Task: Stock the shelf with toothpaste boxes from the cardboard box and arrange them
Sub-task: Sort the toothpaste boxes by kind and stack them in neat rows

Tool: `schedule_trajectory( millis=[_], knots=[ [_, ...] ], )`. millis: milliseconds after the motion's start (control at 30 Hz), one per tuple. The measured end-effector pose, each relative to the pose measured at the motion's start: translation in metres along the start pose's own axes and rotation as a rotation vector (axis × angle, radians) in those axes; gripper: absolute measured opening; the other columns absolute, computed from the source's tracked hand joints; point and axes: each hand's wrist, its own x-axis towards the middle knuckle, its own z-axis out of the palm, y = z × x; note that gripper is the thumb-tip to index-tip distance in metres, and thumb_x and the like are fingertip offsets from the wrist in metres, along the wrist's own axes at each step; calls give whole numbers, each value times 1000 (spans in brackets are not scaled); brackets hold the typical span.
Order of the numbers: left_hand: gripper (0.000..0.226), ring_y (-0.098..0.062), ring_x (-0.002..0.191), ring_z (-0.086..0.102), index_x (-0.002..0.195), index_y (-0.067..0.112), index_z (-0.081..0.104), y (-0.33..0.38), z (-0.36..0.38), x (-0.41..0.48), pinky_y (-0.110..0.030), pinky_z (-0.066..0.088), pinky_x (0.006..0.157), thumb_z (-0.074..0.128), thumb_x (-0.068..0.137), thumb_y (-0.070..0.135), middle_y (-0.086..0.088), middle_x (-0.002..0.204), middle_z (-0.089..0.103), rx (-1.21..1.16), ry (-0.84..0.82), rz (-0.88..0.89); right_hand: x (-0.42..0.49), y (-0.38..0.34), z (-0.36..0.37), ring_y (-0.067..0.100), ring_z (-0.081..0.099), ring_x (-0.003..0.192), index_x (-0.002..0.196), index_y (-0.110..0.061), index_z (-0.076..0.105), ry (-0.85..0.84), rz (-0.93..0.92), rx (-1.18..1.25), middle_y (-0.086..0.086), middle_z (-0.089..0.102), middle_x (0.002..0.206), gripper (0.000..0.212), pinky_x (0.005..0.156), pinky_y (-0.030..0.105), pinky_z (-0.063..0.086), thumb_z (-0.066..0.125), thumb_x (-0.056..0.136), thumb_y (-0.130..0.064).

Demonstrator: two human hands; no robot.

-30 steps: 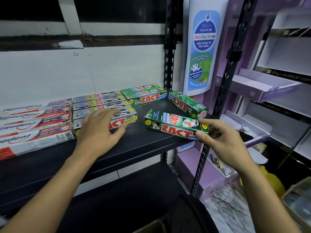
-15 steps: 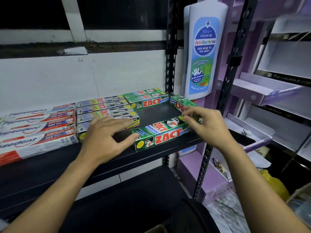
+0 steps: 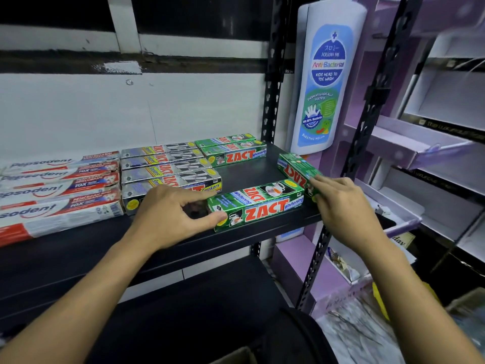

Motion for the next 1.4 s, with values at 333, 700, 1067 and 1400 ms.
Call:
schedule_trajectory(
  millis=[333,700,1067,1400],
  knots=[
    [57,10,77,64,91,33,78,4,-1,0,-8,41,72,58,64,79,28,67,68,-71,29,-45,-11,-6,-15,25,50,115,134,-19,58,-18,21,55,-3,59,136,46,95,43,47,63,91,-32],
    [55,9,72,63,89,31,77,4,-2,1,-19,54,69,61,61,75,26,67,65,-42,31,-76,54,-65,-6,11,41,138,143,-37,46,-413,-339,325,-15,50,145,59,111,31,36,65,88,-48],
    [58,5,89,63,112,41,68,0,1,3,-28,53,85,64,67,77,26,94,70,-3,100,-68,84,-61,-24,11,55,100,129,-39,59,-322,-358,243,-7,62,110,51,81,18,38,75,81,-39],
    [71,-14,134,41,140,29,48,-3,3,11,-36,22,112,45,85,73,10,144,50,384,28,-198,157,-37,2,23,55,106,128,-35,59,-163,-205,127,3,61,112,51,84,30,41,77,81,-27]
  ],
)
